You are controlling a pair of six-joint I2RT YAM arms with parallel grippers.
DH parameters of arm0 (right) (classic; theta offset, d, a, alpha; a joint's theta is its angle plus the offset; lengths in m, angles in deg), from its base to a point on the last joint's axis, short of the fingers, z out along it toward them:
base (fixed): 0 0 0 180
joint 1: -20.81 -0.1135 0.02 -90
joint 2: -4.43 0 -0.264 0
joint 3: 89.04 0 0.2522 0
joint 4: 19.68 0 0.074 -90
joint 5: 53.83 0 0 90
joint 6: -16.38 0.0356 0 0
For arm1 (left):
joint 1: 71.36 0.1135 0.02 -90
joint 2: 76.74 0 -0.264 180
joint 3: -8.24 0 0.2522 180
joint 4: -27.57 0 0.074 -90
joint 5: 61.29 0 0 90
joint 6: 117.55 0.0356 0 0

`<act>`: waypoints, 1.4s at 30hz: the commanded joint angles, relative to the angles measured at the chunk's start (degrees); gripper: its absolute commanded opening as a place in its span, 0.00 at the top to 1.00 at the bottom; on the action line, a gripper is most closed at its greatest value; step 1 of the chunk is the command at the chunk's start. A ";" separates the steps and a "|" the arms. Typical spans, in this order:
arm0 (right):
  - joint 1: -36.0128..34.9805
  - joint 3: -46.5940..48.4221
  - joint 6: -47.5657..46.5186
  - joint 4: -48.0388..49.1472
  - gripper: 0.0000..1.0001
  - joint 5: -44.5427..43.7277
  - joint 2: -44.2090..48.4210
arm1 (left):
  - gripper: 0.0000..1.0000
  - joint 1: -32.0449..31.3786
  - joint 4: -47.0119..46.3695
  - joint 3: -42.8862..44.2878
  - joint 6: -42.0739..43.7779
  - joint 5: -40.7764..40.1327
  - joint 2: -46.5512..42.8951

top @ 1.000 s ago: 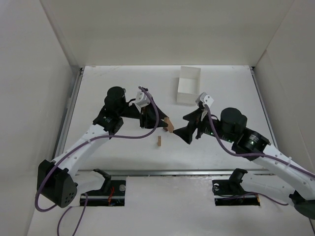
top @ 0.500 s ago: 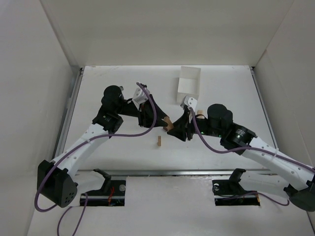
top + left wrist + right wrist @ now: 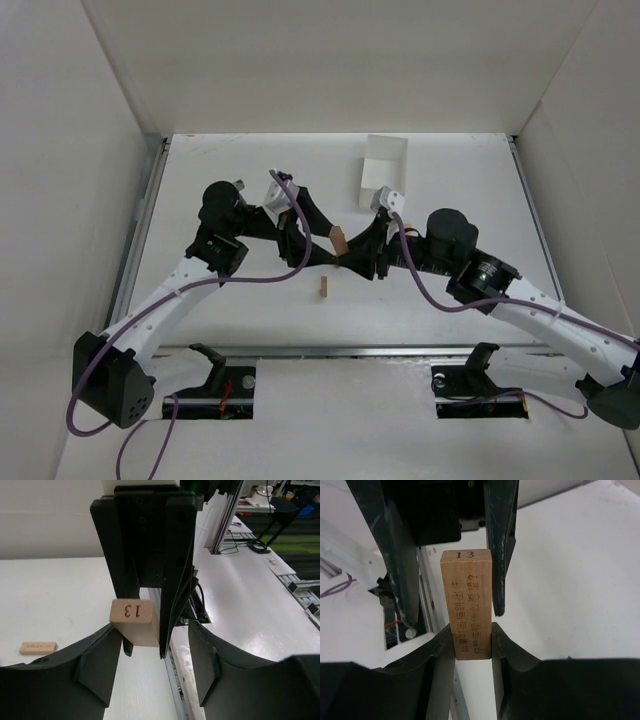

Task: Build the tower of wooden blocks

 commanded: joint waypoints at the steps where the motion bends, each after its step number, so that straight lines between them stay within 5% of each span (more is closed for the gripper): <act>1: -0.06 0.28 1.09 9.28 1.00 -0.05 1.14 | 0.48 -0.32 -4.13 -0.75 -2.20 1.79 -2.11; 9: -0.06 -0.25 1.09 10.34 1.00 1.09 0.52 | 0.50 -0.32 -12.81 -2.50 -11.49 -2.15 -2.63; 21: -0.58 -1.30 1.09 10.34 1.00 -0.66 2.28 | 0.86 -0.32 -18.45 -4.17 -20.48 -8.57 -2.11; 23: -0.58 -1.30 1.09 10.34 1.00 -0.14 2.28 | 0.97 -0.32 -18.45 -4.17 -21.01 -9.10 -2.11; 27: -0.58 -1.30 1.62 10.34 1.00 -0.14 2.28 | 1.00 -0.32 -17.84 -4.17 -21.01 -10.69 -2.11; 29: -0.58 -1.30 2.14 9.11 0.85 -0.66 2.28 | 1.00 -0.32 -14.17 -3.56 -19.09 -10.69 -2.11; 30: -0.58 -1.30 2.15 9.11 0.55 -1.27 2.28 | 1.00 -0.32 -11.53 -3.04 -15.17 -10.69 -2.11; 32: -0.58 -1.30 3.29 8.32 0.33 -2.15 2.89 | 1.00 -0.32 -1.12 -0.85 -9.79 -10.69 -1.59; 35: -0.58 -2.00 3.99 7.00 0.25 -3.64 4.12 | 1.00 -0.32 10.88 0.92 1.99 -10.69 -1.58; 42: -0.58 -2.62 6.45 0.60 0.19 -7.51 10.09 | 1.00 -0.32 19.42 0.92 10.88 -15.95 -1.58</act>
